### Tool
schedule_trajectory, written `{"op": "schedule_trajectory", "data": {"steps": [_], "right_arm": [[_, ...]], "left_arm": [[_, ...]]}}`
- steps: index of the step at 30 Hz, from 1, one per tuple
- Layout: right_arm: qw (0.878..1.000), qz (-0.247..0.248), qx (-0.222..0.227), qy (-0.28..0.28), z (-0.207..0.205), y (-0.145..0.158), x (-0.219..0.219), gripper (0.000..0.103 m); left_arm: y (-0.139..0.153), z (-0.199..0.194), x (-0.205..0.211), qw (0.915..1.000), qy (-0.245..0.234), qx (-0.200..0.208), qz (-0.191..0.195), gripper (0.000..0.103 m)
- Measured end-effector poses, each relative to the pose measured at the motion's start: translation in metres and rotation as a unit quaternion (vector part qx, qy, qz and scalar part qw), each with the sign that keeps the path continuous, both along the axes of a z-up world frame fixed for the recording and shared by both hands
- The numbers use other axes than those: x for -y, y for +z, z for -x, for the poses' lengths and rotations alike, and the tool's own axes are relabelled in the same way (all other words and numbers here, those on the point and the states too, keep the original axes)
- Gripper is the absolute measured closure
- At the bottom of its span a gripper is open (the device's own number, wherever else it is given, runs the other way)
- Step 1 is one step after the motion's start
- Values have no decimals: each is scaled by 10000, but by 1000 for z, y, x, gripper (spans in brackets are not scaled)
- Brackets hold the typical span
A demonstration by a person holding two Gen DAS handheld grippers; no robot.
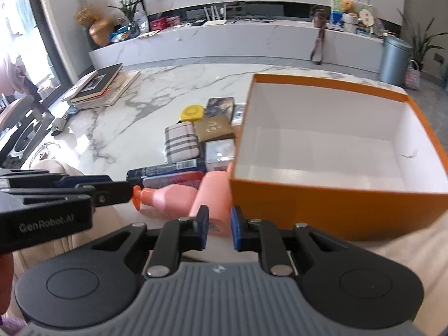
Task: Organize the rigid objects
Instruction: 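Lower both grippers onto the two pink bottles and close around them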
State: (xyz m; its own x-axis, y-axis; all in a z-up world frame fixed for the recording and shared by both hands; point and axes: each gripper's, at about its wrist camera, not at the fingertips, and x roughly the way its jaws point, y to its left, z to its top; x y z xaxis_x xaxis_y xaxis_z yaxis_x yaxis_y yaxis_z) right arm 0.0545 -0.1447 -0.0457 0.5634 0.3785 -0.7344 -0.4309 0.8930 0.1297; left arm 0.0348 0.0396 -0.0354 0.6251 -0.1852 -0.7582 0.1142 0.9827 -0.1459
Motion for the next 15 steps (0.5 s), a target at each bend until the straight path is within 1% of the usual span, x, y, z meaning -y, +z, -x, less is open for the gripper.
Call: {"op": "schedule_trajectory", "data": {"steps": [3,4,5,6,7,8,9,10,13,14,15], "right_arm": [[9999,-63,-128,58,-14,-7,-8,88],[9998,-44,-183,53,-18,-10,-11,88],[9997,-12,-237,30,-23,-14,-12,90],[9995,-11,-303,12,-27,-17,-13,91],[9994,-7,-354,-12,-32,-20,-14,94],[9992,-18,-392,-29,-35,-23,-14,98],[9990,-1,-438,-37,-38,-24,-14,99],[9988,29,-480,-27,-42,-27,-16,99],[9981,245,-557,-112,-51,-34,-19,100],[9978,279,-584,-169,-54,-36,-18,100],[9973,298,-624,-255,-59,-38,-16,100]], "left_arm": [[-10,-9,-2,9994,-271,-192,9,70],[-13,-12,-1,9990,-362,-247,-51,70],[-17,-16,-1,9985,-429,-317,-118,70],[-21,-21,-2,9981,-421,-414,-146,70],[-25,-26,-4,9978,-351,-557,-84,70],[-30,-32,-8,9971,-252,-720,61,68],[-33,-36,-12,9958,-146,-872,247,62],[-36,-41,-15,9941,-23,-1010,391,59],[-44,-53,-20,9883,314,-1340,664,54],[-46,-58,-22,9854,438,-1475,732,52],[-48,-62,-23,9824,547,-1580,834,46]]}}
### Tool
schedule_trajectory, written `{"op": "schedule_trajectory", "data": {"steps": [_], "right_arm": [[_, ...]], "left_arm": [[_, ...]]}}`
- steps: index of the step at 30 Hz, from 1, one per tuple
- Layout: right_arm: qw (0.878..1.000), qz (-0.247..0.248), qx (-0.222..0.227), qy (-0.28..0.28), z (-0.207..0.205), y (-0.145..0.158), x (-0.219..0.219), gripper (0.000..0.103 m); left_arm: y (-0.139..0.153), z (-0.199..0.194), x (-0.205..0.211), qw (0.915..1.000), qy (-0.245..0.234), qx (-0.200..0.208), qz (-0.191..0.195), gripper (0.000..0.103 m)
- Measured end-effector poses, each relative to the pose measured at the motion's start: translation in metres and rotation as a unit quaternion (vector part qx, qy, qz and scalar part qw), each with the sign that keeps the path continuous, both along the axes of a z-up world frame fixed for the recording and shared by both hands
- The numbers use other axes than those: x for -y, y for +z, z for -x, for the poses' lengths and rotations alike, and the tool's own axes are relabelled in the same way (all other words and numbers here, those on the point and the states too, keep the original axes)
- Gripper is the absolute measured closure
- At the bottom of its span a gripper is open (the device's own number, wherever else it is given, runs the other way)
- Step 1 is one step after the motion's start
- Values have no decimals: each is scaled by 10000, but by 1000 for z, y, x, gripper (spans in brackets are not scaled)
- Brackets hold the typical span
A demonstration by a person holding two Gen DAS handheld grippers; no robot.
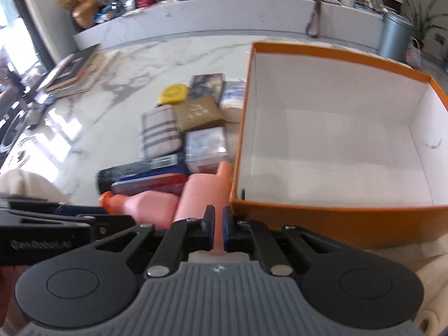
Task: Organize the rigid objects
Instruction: 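Lower both grippers onto the two pink bottles and close around them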
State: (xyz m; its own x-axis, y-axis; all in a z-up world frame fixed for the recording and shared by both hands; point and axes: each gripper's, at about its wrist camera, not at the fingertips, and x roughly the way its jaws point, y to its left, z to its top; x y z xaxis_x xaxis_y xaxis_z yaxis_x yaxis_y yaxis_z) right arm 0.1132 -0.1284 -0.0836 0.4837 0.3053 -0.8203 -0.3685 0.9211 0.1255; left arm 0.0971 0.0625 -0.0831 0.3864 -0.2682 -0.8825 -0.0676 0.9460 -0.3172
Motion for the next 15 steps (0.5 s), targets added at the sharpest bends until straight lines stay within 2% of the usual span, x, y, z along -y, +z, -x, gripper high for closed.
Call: {"op": "schedule_trajectory", "data": {"steps": [2,3,5,7,10,15], "right_arm": [[9998,-46,-111,-174,-10,-3,6,93],[9995,-117,-181,-228,-14,-3,8,90],[9987,-261,-352,-257,-20,-5,11,74],[9979,-380,-477,-211,-24,-7,10,66],[9978,-347,-543,-138,-29,-12,4,61],[9936,-667,-895,-179,-41,-22,2,51]], "left_arm": [[-5,-9,-3,9993,213,-228,213,38],[-7,-13,-5,9983,373,-338,307,37],[-12,-19,-9,9952,712,-508,435,36],[-15,-23,-14,9913,1011,-643,546,36],[-18,-29,-16,9866,1276,-788,649,32],[-28,-39,-17,9803,1499,-1091,682,30]]}}
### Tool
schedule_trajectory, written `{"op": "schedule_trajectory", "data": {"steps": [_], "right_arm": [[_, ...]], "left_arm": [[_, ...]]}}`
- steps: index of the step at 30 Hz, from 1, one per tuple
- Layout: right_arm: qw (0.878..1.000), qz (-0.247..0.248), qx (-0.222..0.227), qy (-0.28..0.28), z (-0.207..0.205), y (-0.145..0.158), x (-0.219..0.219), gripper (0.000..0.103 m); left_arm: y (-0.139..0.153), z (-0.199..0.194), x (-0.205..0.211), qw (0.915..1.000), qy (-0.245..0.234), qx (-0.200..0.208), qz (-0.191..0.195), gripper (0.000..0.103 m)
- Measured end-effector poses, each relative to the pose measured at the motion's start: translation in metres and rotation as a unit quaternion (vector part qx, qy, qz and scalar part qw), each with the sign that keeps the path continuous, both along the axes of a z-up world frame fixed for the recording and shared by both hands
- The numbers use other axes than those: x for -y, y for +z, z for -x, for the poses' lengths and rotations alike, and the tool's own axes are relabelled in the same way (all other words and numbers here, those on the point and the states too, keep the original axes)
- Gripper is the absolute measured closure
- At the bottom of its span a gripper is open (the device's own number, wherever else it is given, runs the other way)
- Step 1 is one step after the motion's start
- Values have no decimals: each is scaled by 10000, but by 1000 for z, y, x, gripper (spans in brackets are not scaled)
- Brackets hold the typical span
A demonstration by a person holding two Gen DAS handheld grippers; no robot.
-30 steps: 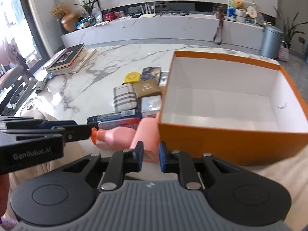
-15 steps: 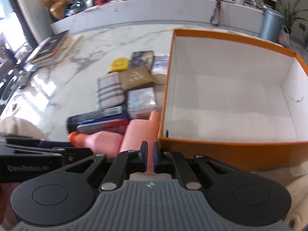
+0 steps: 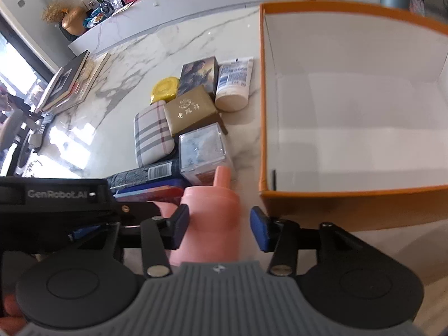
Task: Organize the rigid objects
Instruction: 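Lower both grippers onto the two pink bottles and close around them, then lift the pink bottle with the left gripper while the right gripper lifts the other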
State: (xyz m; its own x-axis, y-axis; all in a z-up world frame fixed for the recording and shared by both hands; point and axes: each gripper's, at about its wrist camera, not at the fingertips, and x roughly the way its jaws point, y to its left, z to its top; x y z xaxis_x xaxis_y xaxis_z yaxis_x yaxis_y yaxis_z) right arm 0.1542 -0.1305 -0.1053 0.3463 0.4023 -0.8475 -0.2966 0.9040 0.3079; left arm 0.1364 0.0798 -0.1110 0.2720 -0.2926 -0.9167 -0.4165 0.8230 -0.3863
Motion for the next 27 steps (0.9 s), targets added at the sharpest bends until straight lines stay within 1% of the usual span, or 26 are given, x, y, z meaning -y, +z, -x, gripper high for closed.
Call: {"op": "schedule_trajectory", "data": {"steps": [3,5,9,11,12,15,18,21,23,25,27], "right_arm": [[9999,-53,-96,72,-2,-5,-4,49],[9998,-76,-153,98,-2,-9,-6,48],[9995,-174,-246,67,-2,-13,-3,47],[9994,-216,-273,53,-2,-14,-1,46],[9994,-210,-275,57,-2,-14,-1,46],[9995,-159,-284,62,0,-12,1,46],[9996,13,-277,24,5,-10,5,47],[9995,157,-290,-15,11,-7,13,47],[9992,127,-386,23,14,-8,20,47],[9989,178,-438,76,18,-9,23,45],[9984,135,-558,8,19,-14,27,44]], "left_arm": [[-8,-3,0,9997,158,-168,-4,29],[-13,-5,-1,9993,313,-196,48,27],[-21,-8,1,9990,401,-194,50,22],[-25,-10,2,9991,381,-159,50,22],[-26,-9,3,9992,352,-156,50,24],[-22,-8,9,9999,21,-156,-40,28],[-16,-4,22,9974,-604,-94,-376,28],[-11,1,34,9899,-1238,-12,-694,28],[-9,3,40,9834,-1597,21,-857,28],[-7,3,43,9781,-1849,119,-953,28],[-6,4,45,9719,-2096,292,-1026,28]]}}
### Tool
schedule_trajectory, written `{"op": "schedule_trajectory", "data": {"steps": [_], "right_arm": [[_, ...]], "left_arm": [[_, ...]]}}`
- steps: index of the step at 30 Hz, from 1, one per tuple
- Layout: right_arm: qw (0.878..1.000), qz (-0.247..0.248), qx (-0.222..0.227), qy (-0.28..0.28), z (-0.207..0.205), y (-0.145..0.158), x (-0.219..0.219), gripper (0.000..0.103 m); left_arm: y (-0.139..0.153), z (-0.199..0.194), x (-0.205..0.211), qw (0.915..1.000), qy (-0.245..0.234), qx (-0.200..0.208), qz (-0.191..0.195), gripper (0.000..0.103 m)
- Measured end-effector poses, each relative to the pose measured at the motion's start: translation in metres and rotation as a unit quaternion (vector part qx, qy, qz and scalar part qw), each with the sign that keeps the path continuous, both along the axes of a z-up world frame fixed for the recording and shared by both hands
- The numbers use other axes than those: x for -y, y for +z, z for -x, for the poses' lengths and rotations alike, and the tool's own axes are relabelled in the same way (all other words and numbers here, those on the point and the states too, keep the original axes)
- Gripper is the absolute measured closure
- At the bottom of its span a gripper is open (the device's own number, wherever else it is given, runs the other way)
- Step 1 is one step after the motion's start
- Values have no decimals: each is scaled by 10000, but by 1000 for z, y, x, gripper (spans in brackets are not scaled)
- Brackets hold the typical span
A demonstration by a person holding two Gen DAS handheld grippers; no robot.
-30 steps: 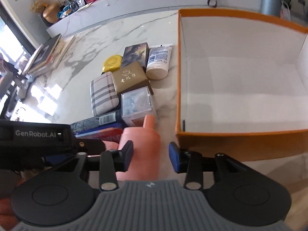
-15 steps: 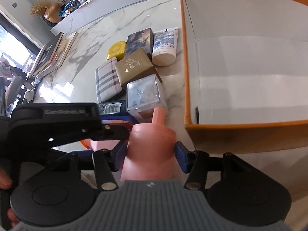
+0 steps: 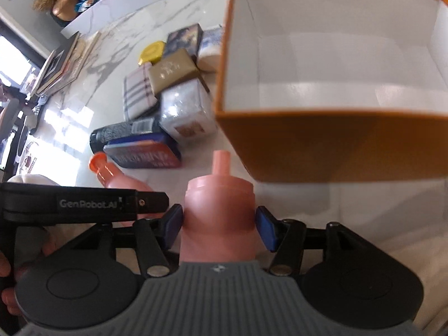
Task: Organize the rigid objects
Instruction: 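Lift the pink bottle with the left gripper while the right gripper lifts the other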
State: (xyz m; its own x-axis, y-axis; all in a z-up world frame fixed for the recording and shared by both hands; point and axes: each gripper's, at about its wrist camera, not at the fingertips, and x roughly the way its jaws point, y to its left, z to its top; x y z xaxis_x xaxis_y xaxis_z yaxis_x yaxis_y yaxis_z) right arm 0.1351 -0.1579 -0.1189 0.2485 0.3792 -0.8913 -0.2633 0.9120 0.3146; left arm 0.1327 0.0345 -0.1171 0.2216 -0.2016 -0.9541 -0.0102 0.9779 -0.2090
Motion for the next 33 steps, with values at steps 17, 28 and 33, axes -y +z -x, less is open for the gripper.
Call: {"op": "schedule_trajectory", "data": {"steps": [17,28,33], "right_arm": [[9991,-296,-231,-205,-5,-13,2,46],[9989,-323,-124,-303,-4,-8,8,45],[9986,-392,-79,-336,-3,-4,15,45]], "left_arm": [[5,5,34,9741,-2059,245,-898,23],[21,17,1,9990,204,233,-326,33],[20,0,-1,9987,324,29,-400,41]]}}
